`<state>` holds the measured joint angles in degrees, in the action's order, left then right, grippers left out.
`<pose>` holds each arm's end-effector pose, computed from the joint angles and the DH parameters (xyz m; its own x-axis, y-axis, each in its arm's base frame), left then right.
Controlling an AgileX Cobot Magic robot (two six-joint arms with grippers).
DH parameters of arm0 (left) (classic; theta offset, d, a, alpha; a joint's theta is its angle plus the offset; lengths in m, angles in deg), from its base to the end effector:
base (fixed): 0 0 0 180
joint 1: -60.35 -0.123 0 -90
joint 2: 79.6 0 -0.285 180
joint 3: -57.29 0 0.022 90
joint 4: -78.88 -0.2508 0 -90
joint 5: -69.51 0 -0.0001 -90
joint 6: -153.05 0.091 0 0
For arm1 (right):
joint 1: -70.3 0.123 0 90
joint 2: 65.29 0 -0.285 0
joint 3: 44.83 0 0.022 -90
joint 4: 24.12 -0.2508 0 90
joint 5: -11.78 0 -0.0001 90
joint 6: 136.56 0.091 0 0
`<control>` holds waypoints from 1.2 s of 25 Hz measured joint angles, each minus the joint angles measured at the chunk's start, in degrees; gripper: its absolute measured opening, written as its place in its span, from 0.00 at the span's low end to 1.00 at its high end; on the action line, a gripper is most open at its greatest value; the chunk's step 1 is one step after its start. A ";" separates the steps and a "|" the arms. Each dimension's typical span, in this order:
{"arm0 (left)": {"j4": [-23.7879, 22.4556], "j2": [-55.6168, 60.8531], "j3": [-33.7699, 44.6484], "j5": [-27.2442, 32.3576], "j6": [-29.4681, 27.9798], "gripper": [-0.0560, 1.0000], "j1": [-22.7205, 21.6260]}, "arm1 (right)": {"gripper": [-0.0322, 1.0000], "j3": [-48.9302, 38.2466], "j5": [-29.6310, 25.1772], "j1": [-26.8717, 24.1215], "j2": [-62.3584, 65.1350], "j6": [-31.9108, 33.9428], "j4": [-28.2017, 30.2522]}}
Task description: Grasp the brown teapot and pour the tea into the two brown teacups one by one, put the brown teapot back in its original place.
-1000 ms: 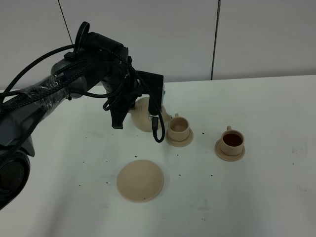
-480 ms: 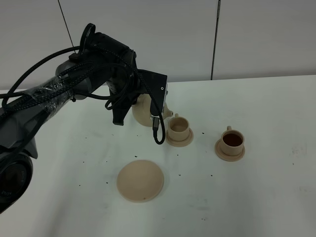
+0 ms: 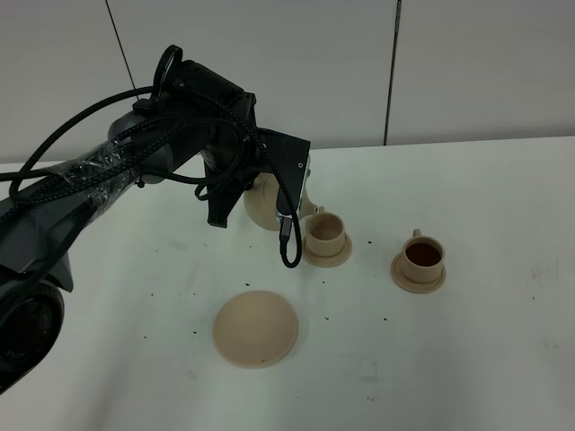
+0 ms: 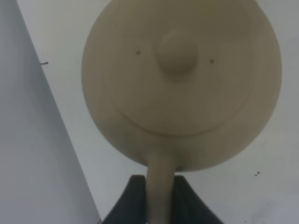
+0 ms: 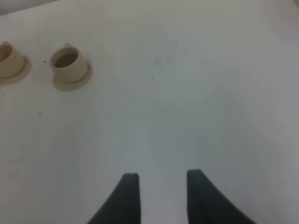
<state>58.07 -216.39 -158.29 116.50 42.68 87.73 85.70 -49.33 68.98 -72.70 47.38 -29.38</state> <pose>0.4608 -0.2120 0.2178 0.2393 0.9579 0.1585 0.7668 -0.2866 0.5744 -0.0043 0.0074 0.2727 -0.4700 0.1235 -0.8740 0.0052 0.9905 0.1372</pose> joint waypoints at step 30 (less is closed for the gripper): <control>-9.65 -0.42 0.00 -3.68 3.65 0.21 3.75 | 0.26 0.00 0.00 0.00 0.00 0.00 0.00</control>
<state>48.42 -216.81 -158.29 112.82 46.33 91.48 85.70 -49.33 68.98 -72.70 47.38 -29.38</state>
